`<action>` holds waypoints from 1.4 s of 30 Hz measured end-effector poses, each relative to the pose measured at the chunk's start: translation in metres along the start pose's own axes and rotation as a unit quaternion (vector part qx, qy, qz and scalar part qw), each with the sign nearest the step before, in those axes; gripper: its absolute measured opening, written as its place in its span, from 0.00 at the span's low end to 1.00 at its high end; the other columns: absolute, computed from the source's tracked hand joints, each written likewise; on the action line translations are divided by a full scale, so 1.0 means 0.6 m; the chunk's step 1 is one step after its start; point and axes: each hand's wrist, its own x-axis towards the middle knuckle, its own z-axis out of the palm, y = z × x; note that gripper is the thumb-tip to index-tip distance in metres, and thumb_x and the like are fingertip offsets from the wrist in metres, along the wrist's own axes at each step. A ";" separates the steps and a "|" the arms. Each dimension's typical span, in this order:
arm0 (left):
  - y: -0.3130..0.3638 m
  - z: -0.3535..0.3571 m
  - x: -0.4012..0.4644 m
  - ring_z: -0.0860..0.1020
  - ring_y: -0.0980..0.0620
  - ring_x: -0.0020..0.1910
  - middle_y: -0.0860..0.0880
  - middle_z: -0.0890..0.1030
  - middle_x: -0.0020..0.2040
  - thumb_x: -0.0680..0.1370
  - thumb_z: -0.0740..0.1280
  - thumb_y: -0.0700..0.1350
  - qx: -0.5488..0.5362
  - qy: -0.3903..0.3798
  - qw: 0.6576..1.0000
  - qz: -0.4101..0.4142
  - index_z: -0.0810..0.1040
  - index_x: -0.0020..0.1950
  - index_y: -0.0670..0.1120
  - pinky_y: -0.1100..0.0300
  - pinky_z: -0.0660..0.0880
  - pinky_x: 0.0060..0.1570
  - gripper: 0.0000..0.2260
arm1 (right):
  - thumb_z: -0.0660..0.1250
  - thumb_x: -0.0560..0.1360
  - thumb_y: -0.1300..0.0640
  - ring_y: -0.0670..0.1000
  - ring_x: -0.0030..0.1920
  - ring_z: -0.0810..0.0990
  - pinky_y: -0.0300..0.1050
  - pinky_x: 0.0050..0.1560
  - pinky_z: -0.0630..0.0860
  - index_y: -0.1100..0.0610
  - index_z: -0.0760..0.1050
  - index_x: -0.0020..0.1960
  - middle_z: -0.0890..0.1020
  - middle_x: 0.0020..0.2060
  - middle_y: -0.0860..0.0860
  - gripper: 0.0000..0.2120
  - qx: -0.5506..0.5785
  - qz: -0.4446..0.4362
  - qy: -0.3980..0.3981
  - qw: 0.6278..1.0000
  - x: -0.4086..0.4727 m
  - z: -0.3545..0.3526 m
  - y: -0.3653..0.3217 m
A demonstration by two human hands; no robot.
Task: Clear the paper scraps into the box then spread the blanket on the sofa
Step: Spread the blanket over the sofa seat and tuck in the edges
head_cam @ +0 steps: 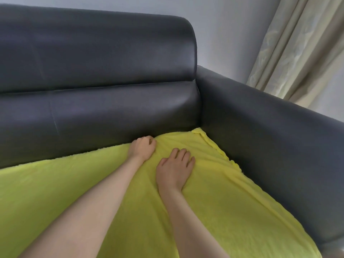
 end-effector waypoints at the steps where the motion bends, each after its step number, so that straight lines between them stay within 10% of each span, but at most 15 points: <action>1: 0.001 -0.004 -0.006 0.79 0.42 0.50 0.45 0.83 0.52 0.80 0.54 0.49 -0.009 0.030 1.000 -0.003 0.80 0.58 0.49 0.54 0.75 0.45 0.16 | 0.48 0.80 0.51 0.60 0.72 0.61 0.59 0.73 0.51 0.59 0.63 0.72 0.66 0.71 0.59 0.24 -0.002 0.000 -0.002 1.000 0.000 0.000 0.000; 10: -0.009 -0.024 -0.025 0.75 0.45 0.29 0.50 0.76 0.28 0.76 0.62 0.47 -0.064 0.210 0.973 -0.070 0.73 0.34 0.48 0.59 0.67 0.26 0.11 | 0.47 0.80 0.51 0.62 0.72 0.58 0.64 0.72 0.51 0.61 0.59 0.73 0.63 0.71 0.61 0.25 -0.053 -0.015 -0.073 0.996 0.008 -0.010 -0.011; 22: -0.006 -0.018 -0.013 0.73 0.49 0.27 0.52 0.77 0.29 0.76 0.61 0.49 -0.076 0.235 0.965 -0.084 0.72 0.33 0.48 0.60 0.64 0.25 0.12 | 0.50 0.80 0.49 0.61 0.64 0.66 0.62 0.62 0.66 0.59 0.63 0.70 0.69 0.64 0.58 0.22 -0.161 -0.046 -0.178 0.970 0.082 -0.036 -0.026; 33: -0.002 -0.011 -0.011 0.77 0.49 0.30 0.53 0.80 0.32 0.76 0.59 0.56 -0.039 0.268 0.960 -0.076 0.73 0.33 0.49 0.61 0.62 0.28 0.16 | 0.55 0.79 0.57 0.55 0.63 0.70 0.49 0.58 0.71 0.56 0.68 0.69 0.73 0.65 0.52 0.19 0.065 -0.186 -0.127 0.972 0.204 -0.057 0.043; 42: 0.022 -0.018 -0.026 0.79 0.49 0.52 0.52 0.82 0.53 0.77 0.62 0.53 -0.062 0.151 0.982 -0.095 0.77 0.53 0.48 0.54 0.75 0.51 0.11 | 0.50 0.80 0.53 0.53 0.71 0.65 0.47 0.71 0.61 0.52 0.63 0.75 0.66 0.73 0.50 0.23 0.081 -0.216 -0.169 0.958 0.222 0.001 0.083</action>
